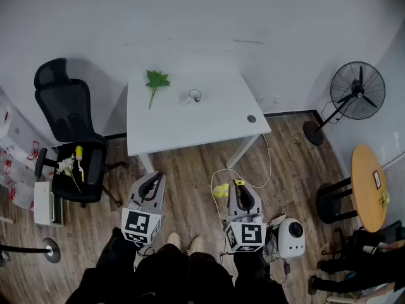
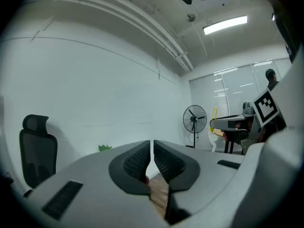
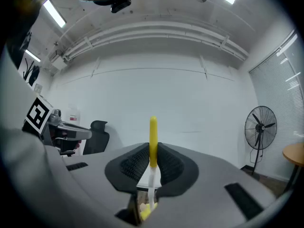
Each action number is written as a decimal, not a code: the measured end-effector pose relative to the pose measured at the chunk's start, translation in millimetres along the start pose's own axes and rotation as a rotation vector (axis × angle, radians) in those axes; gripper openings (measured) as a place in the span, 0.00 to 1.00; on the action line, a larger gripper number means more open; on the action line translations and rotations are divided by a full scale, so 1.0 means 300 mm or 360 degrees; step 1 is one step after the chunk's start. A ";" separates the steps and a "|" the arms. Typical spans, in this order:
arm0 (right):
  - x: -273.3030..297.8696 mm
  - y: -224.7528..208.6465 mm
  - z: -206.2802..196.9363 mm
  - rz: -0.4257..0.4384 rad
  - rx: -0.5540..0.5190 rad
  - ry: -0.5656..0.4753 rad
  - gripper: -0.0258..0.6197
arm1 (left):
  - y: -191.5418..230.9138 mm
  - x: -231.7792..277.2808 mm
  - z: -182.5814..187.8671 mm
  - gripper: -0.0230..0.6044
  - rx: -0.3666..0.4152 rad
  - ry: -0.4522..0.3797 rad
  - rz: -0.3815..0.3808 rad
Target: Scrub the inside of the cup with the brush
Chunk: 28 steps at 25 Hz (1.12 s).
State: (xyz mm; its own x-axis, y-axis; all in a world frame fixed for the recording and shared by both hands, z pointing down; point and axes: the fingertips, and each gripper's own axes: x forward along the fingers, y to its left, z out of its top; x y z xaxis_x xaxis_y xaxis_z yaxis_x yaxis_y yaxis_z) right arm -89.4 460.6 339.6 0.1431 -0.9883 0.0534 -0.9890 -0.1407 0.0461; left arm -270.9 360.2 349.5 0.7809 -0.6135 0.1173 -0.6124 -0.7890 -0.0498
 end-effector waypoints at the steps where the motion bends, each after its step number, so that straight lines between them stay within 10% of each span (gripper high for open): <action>1: -0.001 0.001 0.001 -0.0001 0.0002 0.0001 0.14 | -0.002 -0.001 0.001 0.10 0.0000 0.0000 -0.0003; 28: 0.098 0.030 0.001 -0.0107 -0.0007 0.0037 0.14 | 0.100 0.104 -0.011 0.10 -0.0014 -0.0025 -0.0124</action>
State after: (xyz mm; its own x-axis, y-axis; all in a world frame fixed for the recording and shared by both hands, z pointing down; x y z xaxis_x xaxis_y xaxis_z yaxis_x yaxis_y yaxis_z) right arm -94.2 430.3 341.2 0.2104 -0.9749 0.0729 -0.9769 -0.2067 0.0545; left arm -265.4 317.6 355.0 0.8280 -0.5509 0.1047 -0.5508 -0.8340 -0.0326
